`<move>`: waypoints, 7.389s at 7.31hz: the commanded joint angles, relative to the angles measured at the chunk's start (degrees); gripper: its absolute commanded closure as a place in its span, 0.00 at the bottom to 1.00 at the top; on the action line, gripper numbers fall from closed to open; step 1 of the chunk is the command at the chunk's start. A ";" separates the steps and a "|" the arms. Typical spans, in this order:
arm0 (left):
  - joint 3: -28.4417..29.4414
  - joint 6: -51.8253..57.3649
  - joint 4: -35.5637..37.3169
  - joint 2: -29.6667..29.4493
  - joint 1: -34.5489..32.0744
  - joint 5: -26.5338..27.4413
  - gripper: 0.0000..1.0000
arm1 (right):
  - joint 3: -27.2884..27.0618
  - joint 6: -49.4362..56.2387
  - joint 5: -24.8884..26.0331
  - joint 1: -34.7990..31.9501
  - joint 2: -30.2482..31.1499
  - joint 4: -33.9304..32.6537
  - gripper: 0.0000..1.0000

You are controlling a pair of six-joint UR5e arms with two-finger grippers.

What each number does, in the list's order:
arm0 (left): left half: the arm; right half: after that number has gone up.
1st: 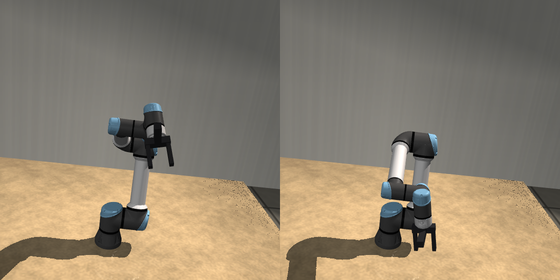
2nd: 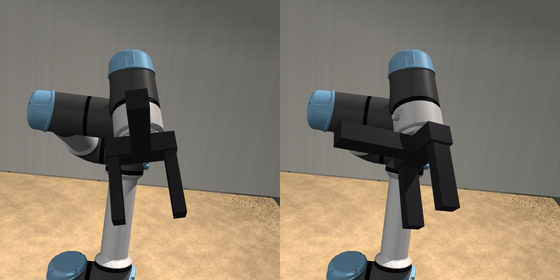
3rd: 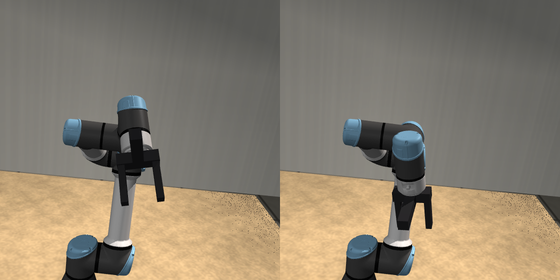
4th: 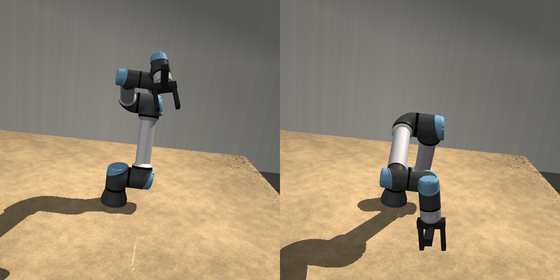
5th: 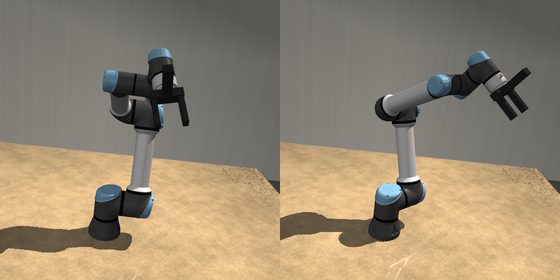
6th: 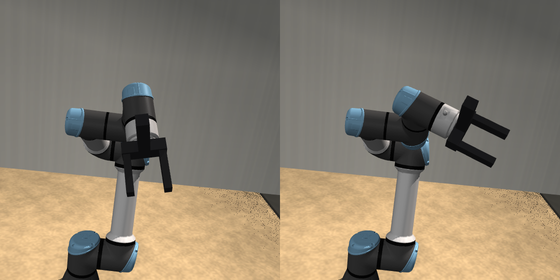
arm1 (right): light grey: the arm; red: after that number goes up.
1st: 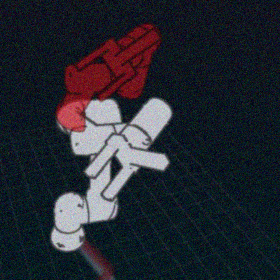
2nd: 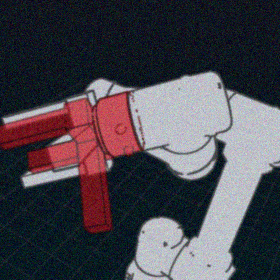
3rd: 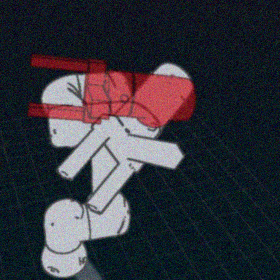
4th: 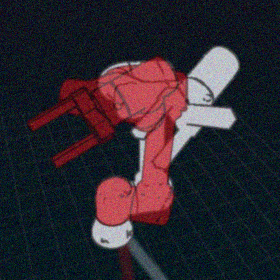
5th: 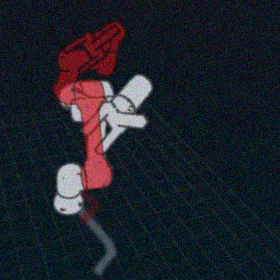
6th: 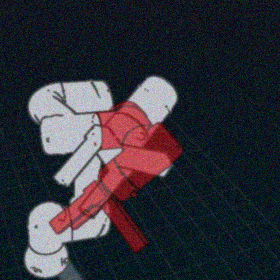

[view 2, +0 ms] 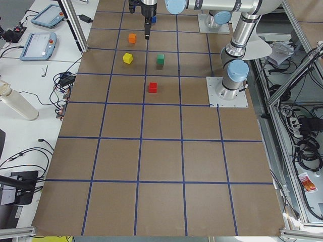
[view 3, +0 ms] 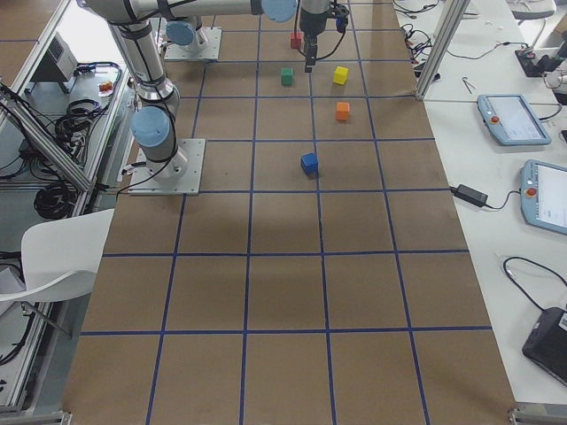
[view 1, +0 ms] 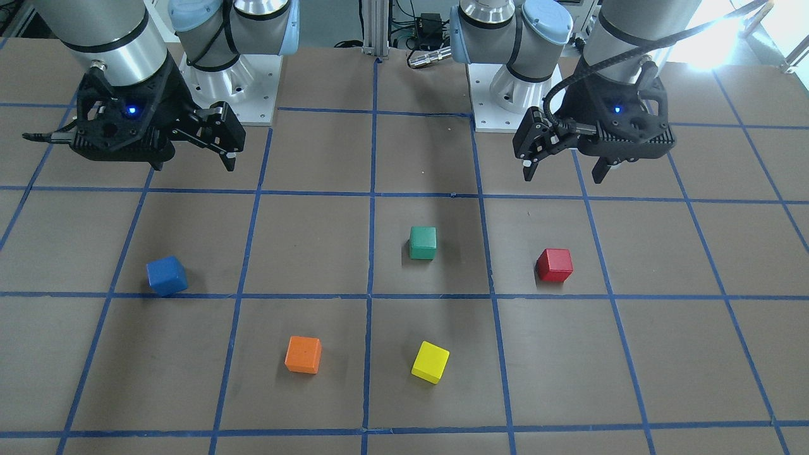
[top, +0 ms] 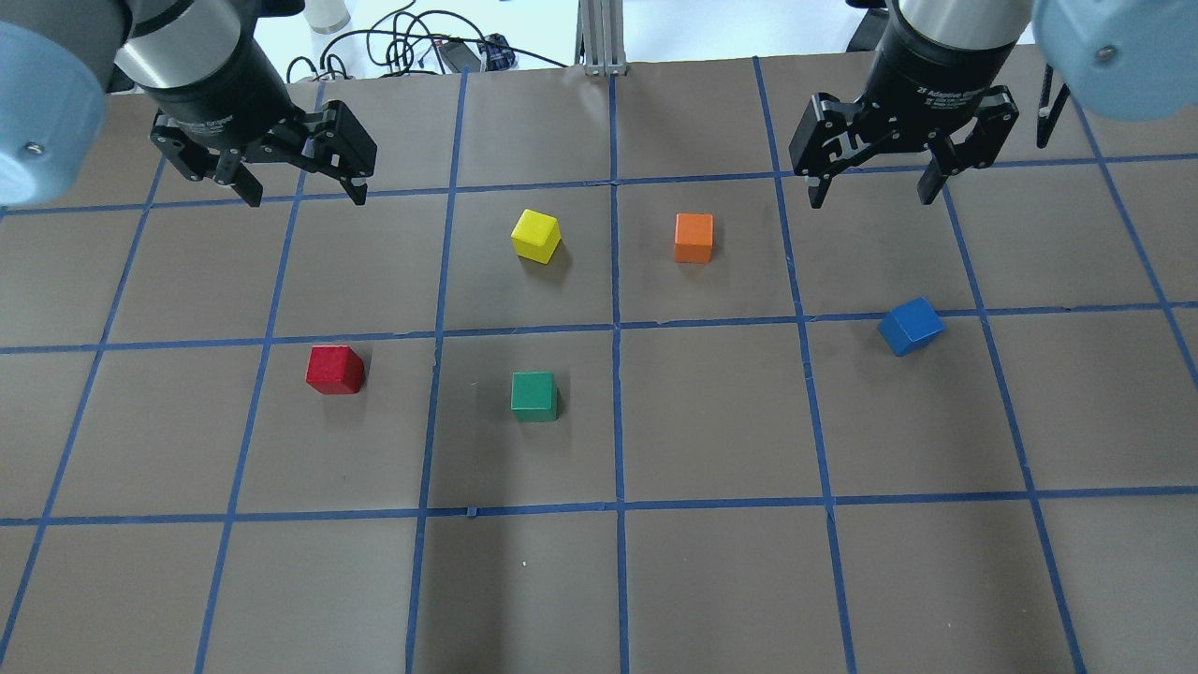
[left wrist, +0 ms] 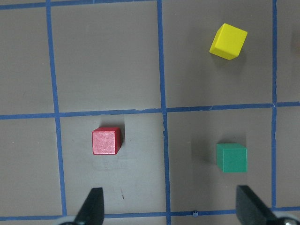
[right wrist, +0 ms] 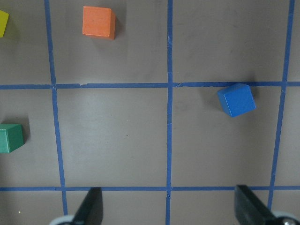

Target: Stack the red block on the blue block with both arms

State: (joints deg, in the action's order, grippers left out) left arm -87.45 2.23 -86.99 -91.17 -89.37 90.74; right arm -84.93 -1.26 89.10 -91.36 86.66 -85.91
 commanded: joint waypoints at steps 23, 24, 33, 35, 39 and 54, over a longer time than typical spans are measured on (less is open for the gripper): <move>-10.02 -6.86 21.61 -16.22 -10.69 -5.01 0.95 | -0.59 -0.05 0.46 0.39 0.70 -0.13 0.00; -9.23 -9.93 21.95 -17.62 -15.44 -7.04 0.95 | -0.59 -0.05 0.46 0.39 0.70 -0.22 0.00; -0.96 -21.22 24.33 -33.01 -27.18 -7.24 0.31 | -0.50 0.03 0.55 0.66 0.70 -0.22 0.00; -0.70 -21.30 23.10 -31.01 -27.18 -7.33 0.00 | -0.50 -0.05 0.46 0.48 0.70 -0.13 0.00; 0.17 -13.00 11.01 -18.81 -15.79 -2.85 0.00 | -4.09 -6.78 -0.68 -1.70 0.70 -1.61 0.00; -4.83 3.66 -4.15 1.79 0.60 -2.76 0.00 | -17.82 -26.33 -0.50 -17.27 -23.90 -43.02 0.06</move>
State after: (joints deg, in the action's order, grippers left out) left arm -92.23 5.85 -91.10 -89.38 -88.76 87.92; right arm -102.88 -26.96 88.65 -108.71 63.53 -128.86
